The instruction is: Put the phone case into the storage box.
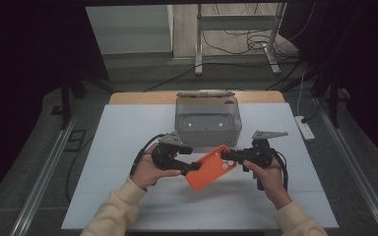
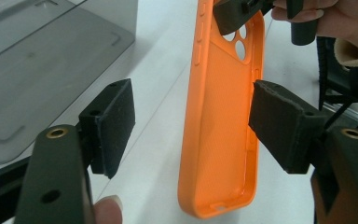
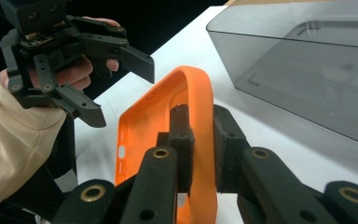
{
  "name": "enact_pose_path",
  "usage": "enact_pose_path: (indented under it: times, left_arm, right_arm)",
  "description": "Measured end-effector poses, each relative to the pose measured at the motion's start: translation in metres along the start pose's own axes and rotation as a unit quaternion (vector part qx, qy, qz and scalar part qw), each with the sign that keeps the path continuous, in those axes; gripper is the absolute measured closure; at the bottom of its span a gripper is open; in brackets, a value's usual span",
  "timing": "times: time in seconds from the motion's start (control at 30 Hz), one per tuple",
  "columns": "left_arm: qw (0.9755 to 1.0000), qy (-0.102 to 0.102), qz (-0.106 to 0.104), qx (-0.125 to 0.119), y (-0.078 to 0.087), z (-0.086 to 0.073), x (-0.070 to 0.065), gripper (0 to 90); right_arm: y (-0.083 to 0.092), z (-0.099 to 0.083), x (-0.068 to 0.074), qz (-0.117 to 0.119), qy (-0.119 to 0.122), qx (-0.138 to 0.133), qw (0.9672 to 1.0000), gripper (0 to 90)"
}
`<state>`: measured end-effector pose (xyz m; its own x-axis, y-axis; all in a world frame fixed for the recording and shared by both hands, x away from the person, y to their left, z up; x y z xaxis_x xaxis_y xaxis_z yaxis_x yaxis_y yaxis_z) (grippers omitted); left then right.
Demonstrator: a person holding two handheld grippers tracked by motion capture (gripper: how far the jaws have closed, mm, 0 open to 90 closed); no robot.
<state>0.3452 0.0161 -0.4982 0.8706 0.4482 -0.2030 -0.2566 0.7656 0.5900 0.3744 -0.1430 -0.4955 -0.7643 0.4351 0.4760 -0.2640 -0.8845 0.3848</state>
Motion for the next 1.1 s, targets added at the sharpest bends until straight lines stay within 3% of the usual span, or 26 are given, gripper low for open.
enact_pose_path:
  times: [0.2,0.4,0.77,1.1]
  left_arm:
    - [0.9998,0.018,-0.007,-0.011,-0.002,0.002,0.003,32.6]
    - [0.9988,0.036,-0.033,-0.011,-0.007,0.000,0.003,34.7]
    - [0.9975,0.043,-0.057,-0.005,-0.015,-0.001,-0.001,42.6]
    - [0.9967,0.047,-0.066,0.003,-0.021,-0.003,-0.002,51.6]
  right_arm:
    - [-0.002,-0.001,0.002,0.003,0.009,0.002,1.0000,80.3]
    - [-0.003,-0.001,0.005,0.007,0.016,0.000,0.9998,80.2]
    - [-0.004,0.000,0.009,0.015,0.028,-0.007,0.9995,80.1]
    - [-0.006,-0.001,0.009,0.017,0.035,-0.010,0.9992,80.1]
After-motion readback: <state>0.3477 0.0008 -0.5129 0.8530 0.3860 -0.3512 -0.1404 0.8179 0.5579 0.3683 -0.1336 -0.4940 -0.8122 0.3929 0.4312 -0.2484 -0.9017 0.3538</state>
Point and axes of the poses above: each handheld gripper's, and its own axes: y roughly backward along the jaws, z roughly out of its top, x roughly to its left, the point moved 9 cm from there along -y, roughly forward along the jaws, and after that the axes turned 1 degree about -y, right-handed, at the moved point
